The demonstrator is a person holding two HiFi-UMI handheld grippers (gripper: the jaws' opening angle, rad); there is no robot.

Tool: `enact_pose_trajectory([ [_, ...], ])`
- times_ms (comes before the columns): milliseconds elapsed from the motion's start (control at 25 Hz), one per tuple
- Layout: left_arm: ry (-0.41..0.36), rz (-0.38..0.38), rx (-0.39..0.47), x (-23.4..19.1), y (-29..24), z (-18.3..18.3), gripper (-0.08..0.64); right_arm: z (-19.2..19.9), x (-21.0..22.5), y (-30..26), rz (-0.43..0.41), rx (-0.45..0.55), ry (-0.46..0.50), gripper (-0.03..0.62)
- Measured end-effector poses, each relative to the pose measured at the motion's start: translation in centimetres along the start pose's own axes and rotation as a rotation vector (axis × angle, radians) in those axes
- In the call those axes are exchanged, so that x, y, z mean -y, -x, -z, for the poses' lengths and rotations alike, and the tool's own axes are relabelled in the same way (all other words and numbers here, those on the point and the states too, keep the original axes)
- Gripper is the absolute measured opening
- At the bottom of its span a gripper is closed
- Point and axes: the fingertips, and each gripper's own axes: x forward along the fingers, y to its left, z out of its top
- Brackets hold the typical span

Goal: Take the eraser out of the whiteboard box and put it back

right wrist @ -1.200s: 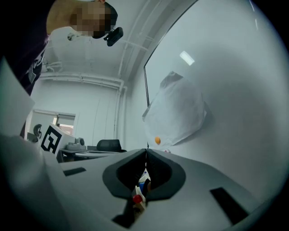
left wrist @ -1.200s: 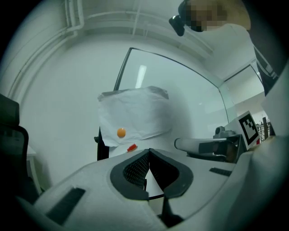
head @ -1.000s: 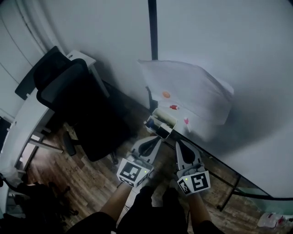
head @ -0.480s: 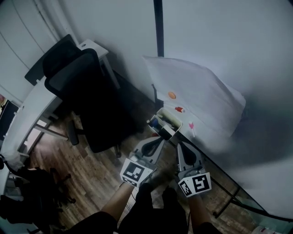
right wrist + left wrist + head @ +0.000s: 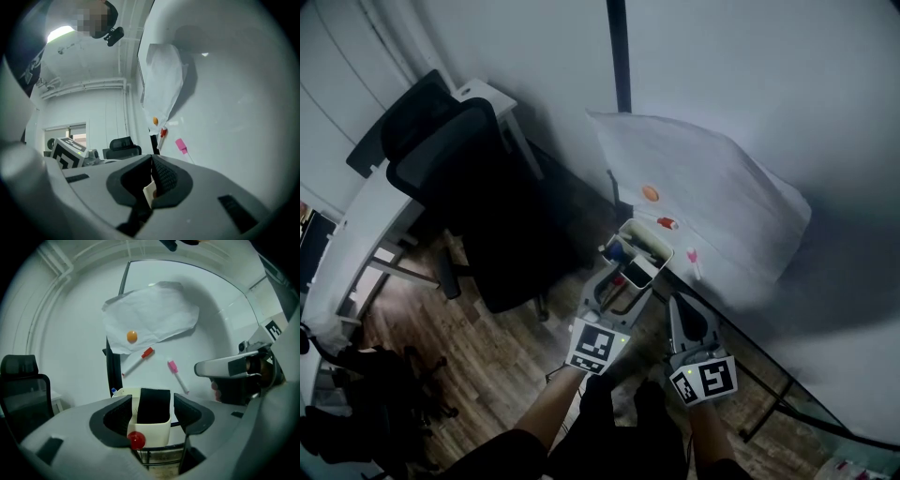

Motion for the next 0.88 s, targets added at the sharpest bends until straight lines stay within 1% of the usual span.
enact_pose_trajectory([
  [160, -0.013, 0.008, -0.034, 0.1, -1.3, 0.3, 0.258, 0.3, 0.4, 0.3, 0.011, -0.010, -0.004, 0.005],
  [320, 0.005, 0.018, -0.061, 0.3, -2.1, 0.7, 0.256, 0.4, 0.8, 0.7, 0.018, -0.013, -0.006, 0.005],
  [440, 0.013, 0.001, -0.056, 0.1, -2.2, 0.8, 0.253, 0.4, 1.1, 1.0, 0.024, -0.013, -0.007, 0.005],
  [520, 0.007, -0.008, -0.053, 0.1, -2.2, 0.8, 0.234, 0.5, 1.3, 1.1, 0.027, -0.013, -0.009, 0.005],
  [880, 0.001, -0.009, -0.045, 0.1, -2.0, 0.3, 0.229, 0.3, 1.1, 1.0, 0.023, -0.009, -0.005, 0.005],
])
